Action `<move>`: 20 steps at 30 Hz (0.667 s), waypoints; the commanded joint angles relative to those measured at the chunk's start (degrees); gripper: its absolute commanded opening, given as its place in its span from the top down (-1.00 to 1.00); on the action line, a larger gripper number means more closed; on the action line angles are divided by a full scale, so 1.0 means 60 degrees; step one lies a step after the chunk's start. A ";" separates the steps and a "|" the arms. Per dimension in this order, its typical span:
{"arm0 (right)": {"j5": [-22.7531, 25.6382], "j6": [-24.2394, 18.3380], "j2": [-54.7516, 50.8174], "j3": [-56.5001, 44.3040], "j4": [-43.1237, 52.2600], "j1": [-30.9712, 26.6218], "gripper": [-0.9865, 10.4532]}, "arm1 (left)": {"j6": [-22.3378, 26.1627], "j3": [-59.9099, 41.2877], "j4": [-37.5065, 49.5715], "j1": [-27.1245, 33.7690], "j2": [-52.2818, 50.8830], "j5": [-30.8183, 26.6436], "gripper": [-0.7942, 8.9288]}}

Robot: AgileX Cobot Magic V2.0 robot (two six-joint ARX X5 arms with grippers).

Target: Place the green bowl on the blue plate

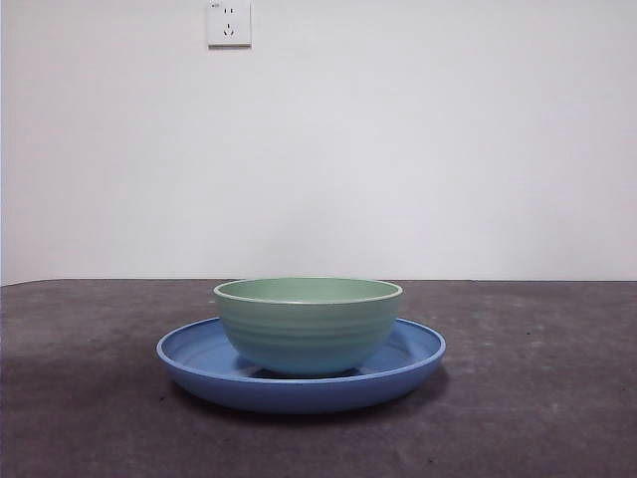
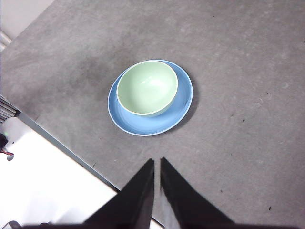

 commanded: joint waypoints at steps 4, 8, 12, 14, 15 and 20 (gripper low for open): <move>-0.0007 0.0022 0.0058 0.0109 -0.0412 0.0051 0.80 | 0.0259 -0.1617 0.1902 0.2124 -0.0736 -0.0503 0.77; -0.0007 0.0025 0.0058 0.0106 -0.0412 0.0051 0.80 | 0.0135 -0.4091 0.4091 0.3468 -0.2011 -0.0838 0.77; -0.0007 0.0025 0.0058 0.0106 -0.0412 0.0051 0.80 | -0.0215 -0.6094 0.5147 0.4401 -0.3373 -0.0838 0.77; -0.0007 0.0025 0.0058 0.0109 -0.0412 0.0051 0.80 | -0.0525 -0.6874 0.5355 0.4739 -0.3960 -0.0838 0.77; -0.0007 0.0025 0.0058 0.0106 -0.0412 0.0051 0.80 | -0.0645 -0.7144 0.5348 0.4830 -0.4175 -0.0838 0.77; -0.0007 0.0025 0.0058 0.0109 -0.0412 0.0051 0.80 | -0.0678 -0.8225 0.5377 0.4947 -0.4765 -0.0871 0.77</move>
